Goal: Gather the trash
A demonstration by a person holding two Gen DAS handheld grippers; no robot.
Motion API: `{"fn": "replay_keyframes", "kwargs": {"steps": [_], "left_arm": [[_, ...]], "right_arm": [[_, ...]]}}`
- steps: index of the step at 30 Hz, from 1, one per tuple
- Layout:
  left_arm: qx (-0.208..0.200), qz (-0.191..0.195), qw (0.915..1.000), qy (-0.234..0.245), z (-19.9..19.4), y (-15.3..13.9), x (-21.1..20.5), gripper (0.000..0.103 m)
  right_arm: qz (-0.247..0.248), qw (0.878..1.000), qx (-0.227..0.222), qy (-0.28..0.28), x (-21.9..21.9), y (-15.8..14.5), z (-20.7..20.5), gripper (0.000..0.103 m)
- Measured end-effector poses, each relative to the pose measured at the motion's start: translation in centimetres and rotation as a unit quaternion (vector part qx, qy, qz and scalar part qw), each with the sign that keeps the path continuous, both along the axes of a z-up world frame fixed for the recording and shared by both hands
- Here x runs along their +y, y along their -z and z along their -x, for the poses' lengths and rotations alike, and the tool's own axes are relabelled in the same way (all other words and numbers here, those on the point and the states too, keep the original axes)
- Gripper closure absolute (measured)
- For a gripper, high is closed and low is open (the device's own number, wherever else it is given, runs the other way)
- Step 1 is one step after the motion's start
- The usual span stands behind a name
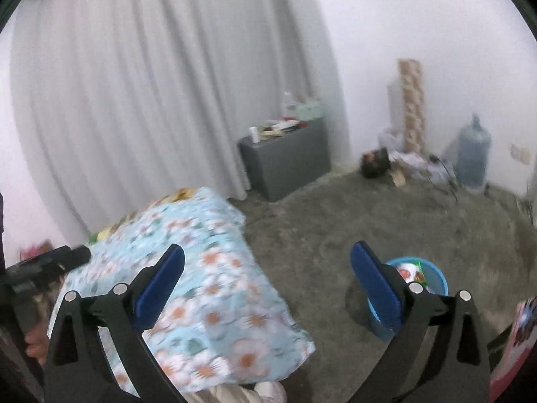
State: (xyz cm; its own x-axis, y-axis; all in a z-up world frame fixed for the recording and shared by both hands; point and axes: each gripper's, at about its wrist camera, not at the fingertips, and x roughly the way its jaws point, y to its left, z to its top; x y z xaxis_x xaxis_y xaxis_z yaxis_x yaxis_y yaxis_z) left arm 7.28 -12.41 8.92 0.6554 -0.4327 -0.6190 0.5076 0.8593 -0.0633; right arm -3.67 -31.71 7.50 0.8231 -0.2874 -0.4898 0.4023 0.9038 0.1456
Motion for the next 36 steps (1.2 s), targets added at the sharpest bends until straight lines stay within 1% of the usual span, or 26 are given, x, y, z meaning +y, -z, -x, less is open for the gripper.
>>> {"fn": "replay_keyframes", "kwargs": {"steps": [2,5,8,11,12,14,15,17,20,28,36], "left_arm": [[-0.015,-0.030,0.9989,-0.032,1.6,1.2,1.8,0.009],[-0.012,-0.044,0.9971,-0.060,3.3,2.4,3.9,0.009],[0.013,-0.049,0.9946,-0.090,4.4,4.1,5.2,0.009],[0.043,-0.045,0.9915,-0.114,5.2,6.2,5.9,0.009],[0.057,-0.050,0.9903,-0.116,5.5,7.0,6.1,0.009],[0.083,-0.066,0.9880,-0.112,5.6,8.2,6.0,0.009],[0.086,-0.072,0.9873,-0.113,5.8,8.6,5.9,0.009],[0.090,-0.079,0.9855,-0.120,5.7,9.1,6.2,0.009],[0.093,-0.078,0.9836,-0.133,5.6,9.2,6.6,0.009],[0.104,-0.098,0.9806,-0.134,5.5,9.8,6.3,0.009],[0.106,-0.102,0.9784,-0.145,5.4,9.8,6.6,0.009]], "right_arm": [[0.041,0.999,0.023,-0.012,2.8,0.4,-0.1,0.006],[0.079,0.995,0.056,-0.026,5.9,1.7,0.3,0.006],[0.077,0.992,0.092,-0.044,8.5,3.8,0.5,0.006],[0.071,0.984,0.155,-0.055,10.1,6.3,-0.1,0.006],[0.074,0.981,0.172,-0.056,10.6,7.1,-0.1,0.006],[0.068,0.978,0.191,-0.057,10.8,8.1,0.0,0.006],[0.060,0.976,0.199,-0.057,10.7,8.6,0.2,0.006],[0.051,0.976,0.206,-0.054,10.4,9.2,0.2,0.006],[0.058,0.974,0.215,-0.039,9.9,10.0,0.4,0.006],[0.070,0.972,0.225,-0.020,8.9,10.1,0.7,0.006],[0.079,0.970,0.231,-0.008,8.1,10.1,1.1,0.006]]}}
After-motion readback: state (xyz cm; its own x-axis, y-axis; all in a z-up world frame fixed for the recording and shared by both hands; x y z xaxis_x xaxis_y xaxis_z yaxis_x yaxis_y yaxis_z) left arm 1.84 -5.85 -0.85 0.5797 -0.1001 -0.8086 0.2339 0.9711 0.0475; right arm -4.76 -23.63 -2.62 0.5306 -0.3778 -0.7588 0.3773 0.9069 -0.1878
